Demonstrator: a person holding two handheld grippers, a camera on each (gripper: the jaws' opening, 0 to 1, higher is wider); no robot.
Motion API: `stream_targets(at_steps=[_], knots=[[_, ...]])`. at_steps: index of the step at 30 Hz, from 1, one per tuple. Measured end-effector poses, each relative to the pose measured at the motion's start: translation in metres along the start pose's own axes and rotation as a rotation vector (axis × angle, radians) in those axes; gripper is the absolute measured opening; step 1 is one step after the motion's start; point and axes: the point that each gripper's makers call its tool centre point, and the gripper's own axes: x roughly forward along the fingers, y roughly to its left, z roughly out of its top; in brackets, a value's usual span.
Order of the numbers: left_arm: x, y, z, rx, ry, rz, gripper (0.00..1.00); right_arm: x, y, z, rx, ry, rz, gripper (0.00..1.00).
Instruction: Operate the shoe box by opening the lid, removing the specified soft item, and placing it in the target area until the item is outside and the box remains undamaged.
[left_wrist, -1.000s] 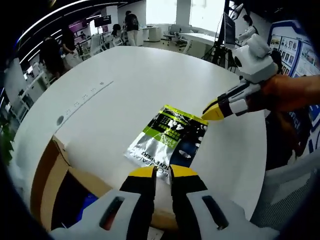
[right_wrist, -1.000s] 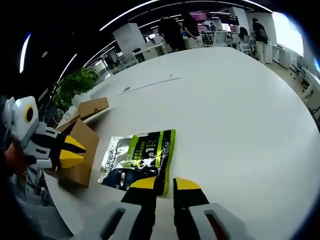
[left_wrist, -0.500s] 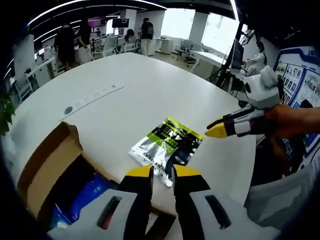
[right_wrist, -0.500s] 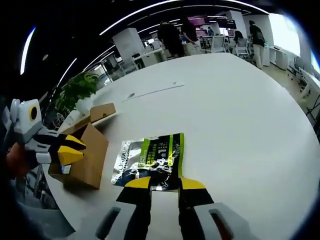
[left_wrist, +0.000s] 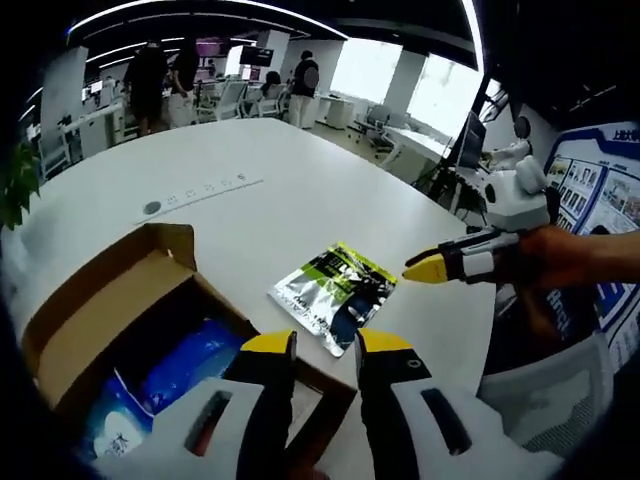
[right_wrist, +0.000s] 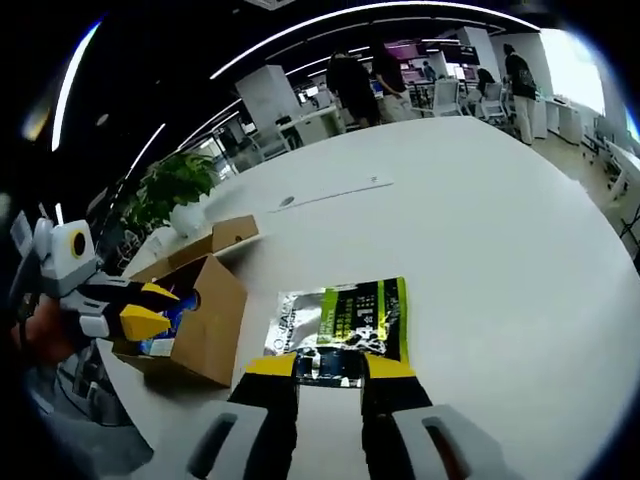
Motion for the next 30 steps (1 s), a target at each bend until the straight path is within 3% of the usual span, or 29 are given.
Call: stream_targets(at_steps=[5, 13, 30], knots=[[-0.018, 0.004, -0.007, -0.004, -0.032, 0.001, 0.28, 0.002, 0.016, 0.006, 0.016, -0.023, 0.019, 0.23], [-0.045, 0.026, -0.019, -0.039, -0.062, 0.028, 0.30, 0.006, 0.044, 0.014, 0.012, -0.037, 0.062, 0.25], [-0.098, 0.062, -0.033, -0.069, -0.129, 0.079, 0.34, 0.012, 0.107, 0.015, -0.098, -0.022, 0.132, 0.27]])
